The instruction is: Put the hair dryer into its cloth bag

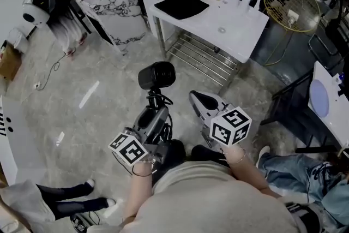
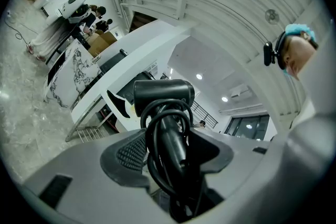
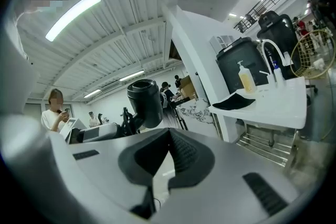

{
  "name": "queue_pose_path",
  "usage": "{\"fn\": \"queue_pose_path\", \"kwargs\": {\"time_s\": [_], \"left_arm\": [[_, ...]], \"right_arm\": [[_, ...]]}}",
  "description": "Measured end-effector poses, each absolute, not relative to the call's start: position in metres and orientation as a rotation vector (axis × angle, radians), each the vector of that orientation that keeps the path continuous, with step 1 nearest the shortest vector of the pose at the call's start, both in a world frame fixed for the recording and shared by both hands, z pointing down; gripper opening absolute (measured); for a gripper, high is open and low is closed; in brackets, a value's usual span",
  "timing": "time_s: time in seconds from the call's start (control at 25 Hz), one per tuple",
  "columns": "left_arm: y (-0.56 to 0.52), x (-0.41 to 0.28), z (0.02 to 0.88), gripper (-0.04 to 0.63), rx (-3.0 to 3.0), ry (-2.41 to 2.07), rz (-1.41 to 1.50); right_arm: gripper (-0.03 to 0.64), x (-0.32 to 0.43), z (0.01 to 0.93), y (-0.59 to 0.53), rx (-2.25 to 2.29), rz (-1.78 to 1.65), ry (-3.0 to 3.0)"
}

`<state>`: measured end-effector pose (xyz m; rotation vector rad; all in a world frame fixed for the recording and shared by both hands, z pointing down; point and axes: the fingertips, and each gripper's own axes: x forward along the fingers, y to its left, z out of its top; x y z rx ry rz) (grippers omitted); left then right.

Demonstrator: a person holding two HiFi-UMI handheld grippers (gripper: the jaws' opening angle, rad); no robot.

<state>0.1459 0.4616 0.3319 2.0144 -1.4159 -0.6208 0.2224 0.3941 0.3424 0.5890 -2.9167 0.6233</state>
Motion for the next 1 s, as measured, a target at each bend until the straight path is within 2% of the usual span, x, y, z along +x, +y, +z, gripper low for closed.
{"fn": "queue_pose_path", "kwargs": {"time_s": [0.4, 1.0], "left_arm": [[0.426, 0.123, 0.345, 0.244, 2.002, -1.426, -0.604], [0.281, -0.001, 0.343, 0.244, 2.094, -1.262, -0.522]], "right_arm": [[-0.002, 0.201, 0.349, 0.357, 0.593, 0.684, -2.936], [-0.002, 0.082, 0.353, 0.208, 0.805, 0.623, -2.872]]}}
